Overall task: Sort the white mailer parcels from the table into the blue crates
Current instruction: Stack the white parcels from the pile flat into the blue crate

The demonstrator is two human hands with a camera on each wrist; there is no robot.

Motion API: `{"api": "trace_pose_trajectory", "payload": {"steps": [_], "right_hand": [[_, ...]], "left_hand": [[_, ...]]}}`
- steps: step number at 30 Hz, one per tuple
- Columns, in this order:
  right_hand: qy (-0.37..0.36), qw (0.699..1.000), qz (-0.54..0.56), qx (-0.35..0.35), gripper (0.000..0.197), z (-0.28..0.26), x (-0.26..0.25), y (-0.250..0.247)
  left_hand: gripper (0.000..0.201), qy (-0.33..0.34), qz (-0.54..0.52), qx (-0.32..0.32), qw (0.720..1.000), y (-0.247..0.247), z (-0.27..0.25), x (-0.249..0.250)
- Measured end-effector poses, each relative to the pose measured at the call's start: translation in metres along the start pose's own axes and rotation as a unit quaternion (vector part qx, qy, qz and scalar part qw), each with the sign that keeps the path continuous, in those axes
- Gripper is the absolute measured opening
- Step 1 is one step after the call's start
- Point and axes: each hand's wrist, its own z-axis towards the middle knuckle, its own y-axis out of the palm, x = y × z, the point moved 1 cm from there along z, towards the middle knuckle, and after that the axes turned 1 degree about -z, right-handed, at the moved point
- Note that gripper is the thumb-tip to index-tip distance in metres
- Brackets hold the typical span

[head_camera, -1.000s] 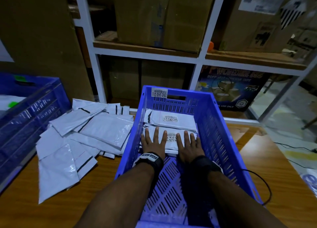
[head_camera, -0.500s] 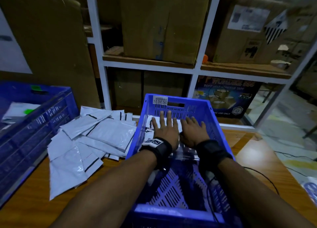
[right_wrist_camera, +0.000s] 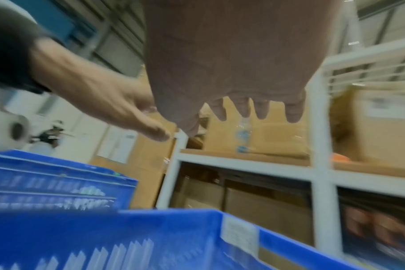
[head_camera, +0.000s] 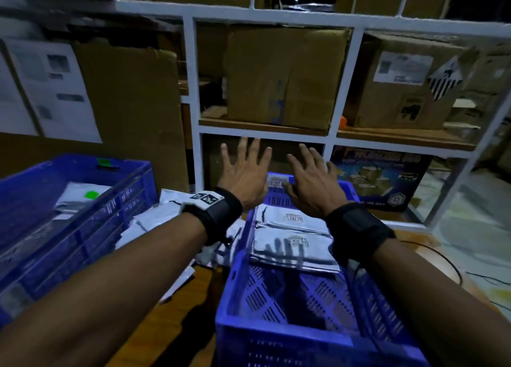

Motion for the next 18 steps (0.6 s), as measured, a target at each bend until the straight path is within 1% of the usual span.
{"api": "trace_pose_trajectory", "payload": {"steps": [6, 10, 13, 18], "right_hand": [[-0.053, 0.998, -0.022, -0.015, 0.077, 0.036, -0.073, -0.012], [-0.067, 0.997, -0.018, -0.033, 0.078, 0.064, -0.131, -0.010], [-0.063, 0.995, 0.014, -0.072, 0.077, 0.083, -0.181, 0.012], [-0.059, 0.986, 0.021, -0.152, 0.079, 0.086, -0.241, 0.063]], "left_hand": [[0.082, -0.001, 0.027, 0.020, 0.999, 0.003, -0.018, -0.090], [0.081, -0.003, 0.039, 0.001, 0.999, 0.016, -0.028, -0.157], [0.079, -0.002, 0.039, -0.013, 0.999, 0.034, -0.041, -0.207], [0.083, 0.014, 0.050, -0.076, 0.996, 0.077, -0.069, -0.262]]}}
